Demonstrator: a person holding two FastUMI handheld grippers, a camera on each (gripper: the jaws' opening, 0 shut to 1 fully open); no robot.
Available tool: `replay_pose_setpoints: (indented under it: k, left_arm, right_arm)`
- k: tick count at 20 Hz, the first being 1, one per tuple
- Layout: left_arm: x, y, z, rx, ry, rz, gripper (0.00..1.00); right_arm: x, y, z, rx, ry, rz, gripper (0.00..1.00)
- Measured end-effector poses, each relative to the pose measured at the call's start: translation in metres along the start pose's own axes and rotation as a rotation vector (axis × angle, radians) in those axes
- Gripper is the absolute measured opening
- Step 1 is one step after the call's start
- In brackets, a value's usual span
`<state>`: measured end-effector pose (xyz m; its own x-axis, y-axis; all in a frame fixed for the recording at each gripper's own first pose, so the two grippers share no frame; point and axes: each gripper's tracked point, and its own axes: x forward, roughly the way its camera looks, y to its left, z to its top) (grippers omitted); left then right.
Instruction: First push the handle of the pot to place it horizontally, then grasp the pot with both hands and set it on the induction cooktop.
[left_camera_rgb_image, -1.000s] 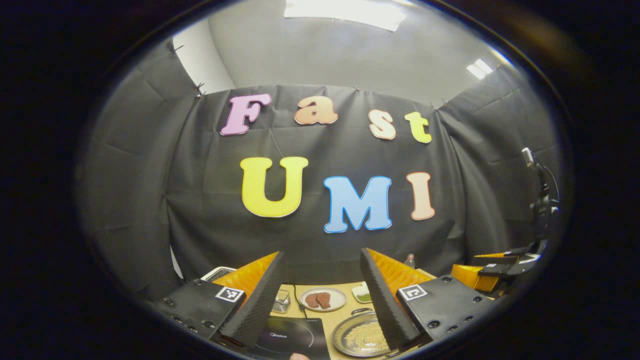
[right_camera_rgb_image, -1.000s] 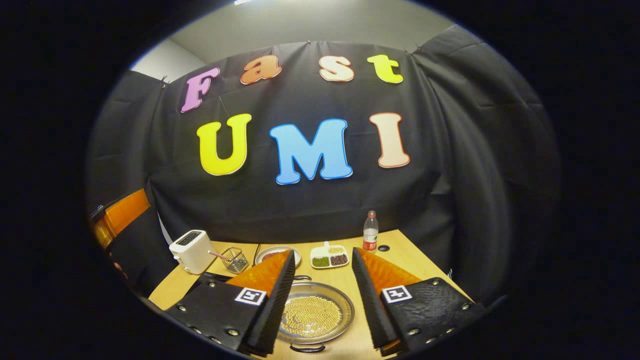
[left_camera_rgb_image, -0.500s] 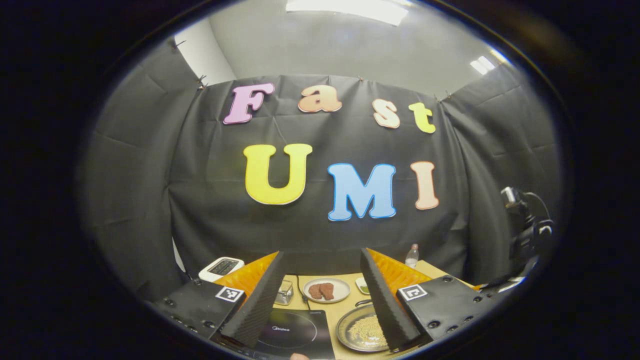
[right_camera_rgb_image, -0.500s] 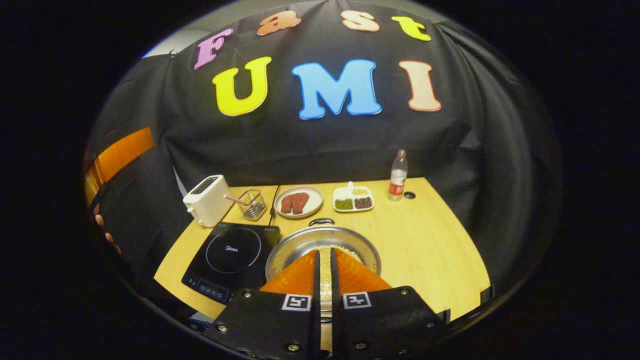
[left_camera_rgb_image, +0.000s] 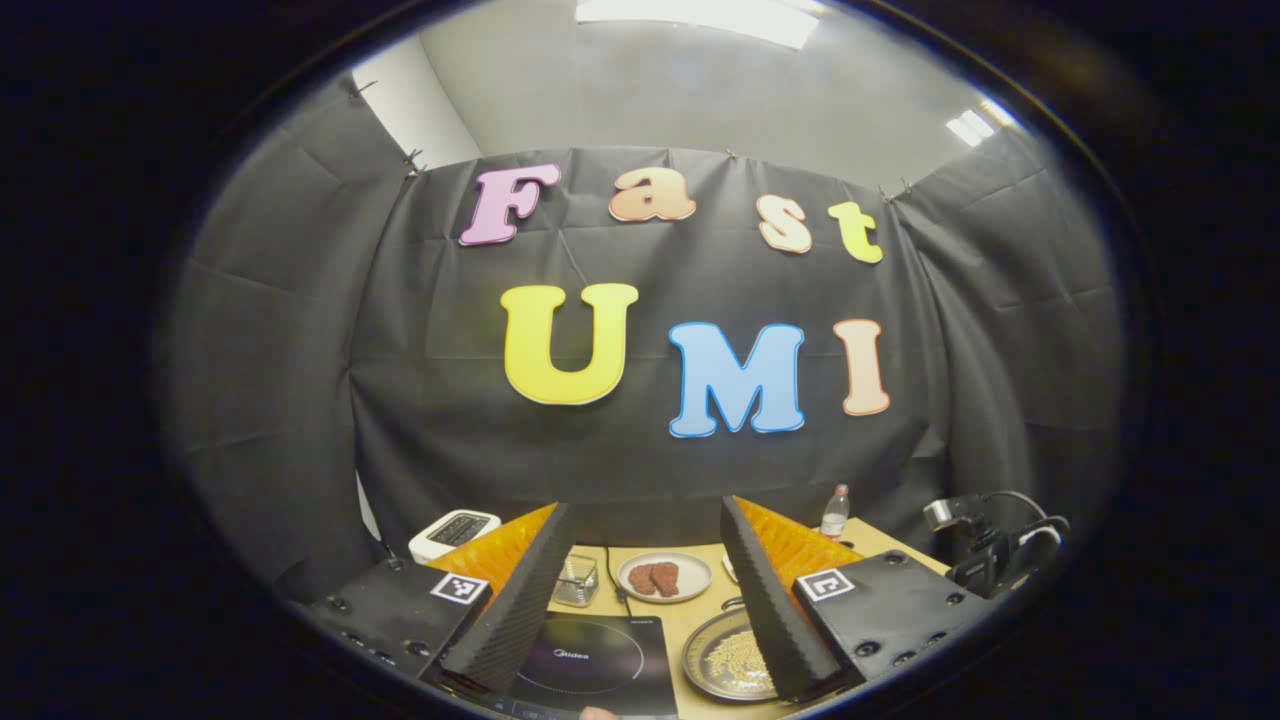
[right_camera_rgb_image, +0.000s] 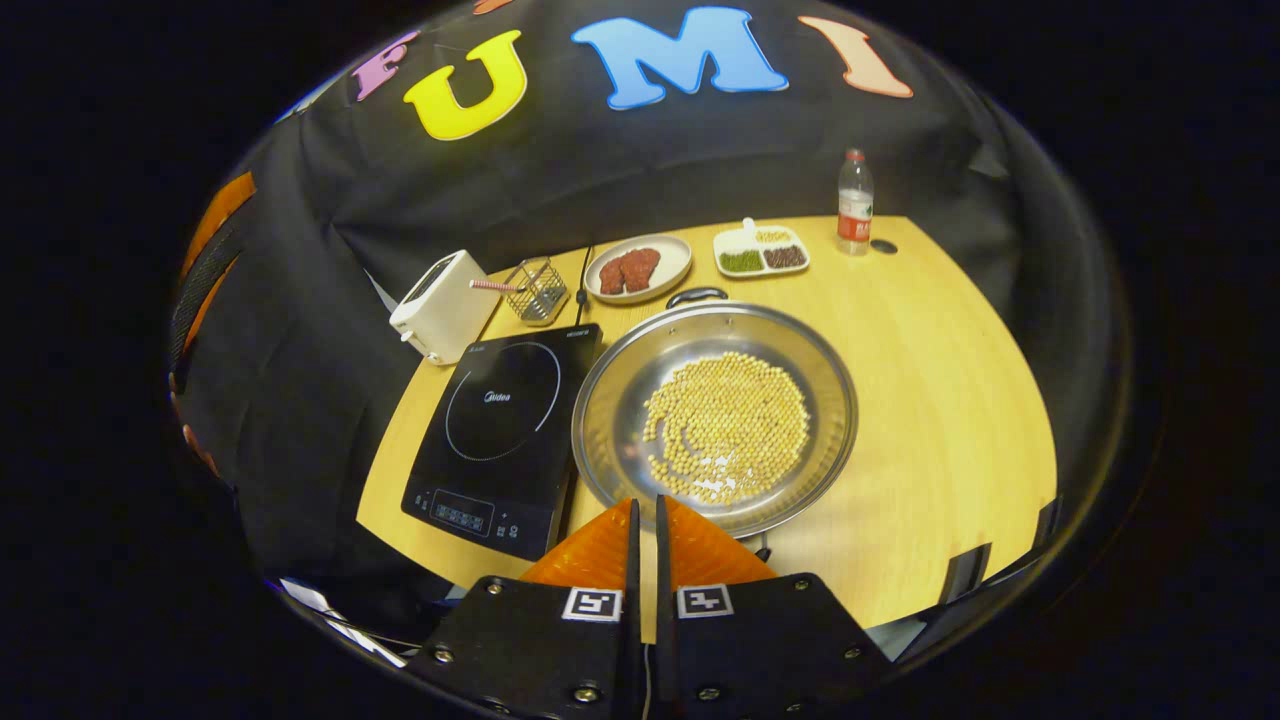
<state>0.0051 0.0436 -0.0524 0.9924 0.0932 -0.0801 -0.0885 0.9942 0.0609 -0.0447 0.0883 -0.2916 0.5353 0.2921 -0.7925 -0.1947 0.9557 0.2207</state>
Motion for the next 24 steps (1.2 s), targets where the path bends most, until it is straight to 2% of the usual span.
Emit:
replay_pose_setpoints:
  k: [6, 12, 16, 19, 24]
  left_arm:
    - [-0.006, 0.009, -0.005, 0.002, 0.017, 0.026, 0.98]
    - [-0.011, 0.013, -0.009, 0.019, 0.035, 0.039, 0.96]
    - [-0.015, 0.017, -0.012, 0.035, 0.045, 0.049, 0.96]
    - [-0.018, 0.019, -0.013, 0.040, 0.051, 0.055, 0.98]
    - [-0.017, 0.015, -0.015, 0.041, 0.059, 0.048, 0.96]
  right_arm:
    - [0.027, 0.001, -0.035, 0.031, 0.128, 0.016, 0.06]
    - [0.057, 0.002, -0.060, 0.084, 0.205, 0.029, 0.06]
    - [0.075, -0.006, -0.069, 0.088, 0.220, -0.006, 0.06]
    - [0.085, -0.006, -0.069, 0.156, 0.218, 0.010, 0.06]
    - [0.088, -0.015, -0.068, 0.171, 0.209, -0.010, 0.01]
